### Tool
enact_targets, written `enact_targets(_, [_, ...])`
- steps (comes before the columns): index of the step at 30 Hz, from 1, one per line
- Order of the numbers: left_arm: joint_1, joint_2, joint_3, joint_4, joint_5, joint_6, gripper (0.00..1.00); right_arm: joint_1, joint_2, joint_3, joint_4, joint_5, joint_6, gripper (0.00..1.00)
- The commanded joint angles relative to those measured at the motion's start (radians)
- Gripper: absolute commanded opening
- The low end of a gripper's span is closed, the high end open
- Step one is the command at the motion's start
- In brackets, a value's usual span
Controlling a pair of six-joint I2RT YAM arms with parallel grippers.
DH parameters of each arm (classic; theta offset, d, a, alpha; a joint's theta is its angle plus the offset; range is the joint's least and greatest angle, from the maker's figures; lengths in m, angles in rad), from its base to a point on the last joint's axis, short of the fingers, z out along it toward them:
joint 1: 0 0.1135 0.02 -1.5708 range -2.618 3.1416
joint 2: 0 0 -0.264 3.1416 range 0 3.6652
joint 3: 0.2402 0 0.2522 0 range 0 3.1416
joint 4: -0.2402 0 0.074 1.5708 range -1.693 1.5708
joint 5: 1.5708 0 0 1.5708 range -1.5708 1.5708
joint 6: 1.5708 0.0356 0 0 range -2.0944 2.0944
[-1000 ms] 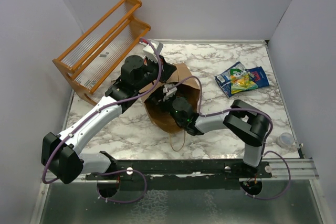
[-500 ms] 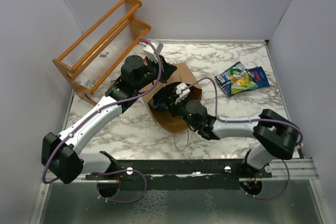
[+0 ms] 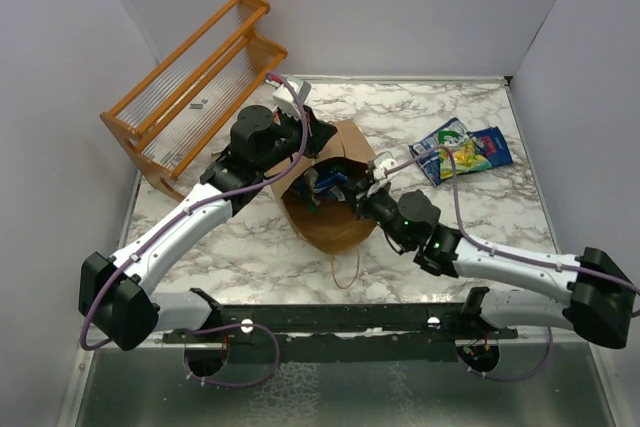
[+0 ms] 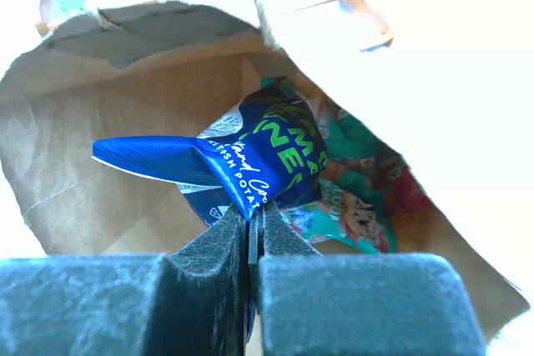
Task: Take the snacks out of the paper bag
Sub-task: Take out the snack from the paper bag.
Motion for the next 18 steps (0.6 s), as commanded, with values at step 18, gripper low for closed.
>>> enact_targets(18, [-0.008, -0.003, 0.031, 0.011, -0.006, 0.005, 0.0, 0.005, -0.449, 0.157, -0.49, -0.426, -0.377, 0.01])
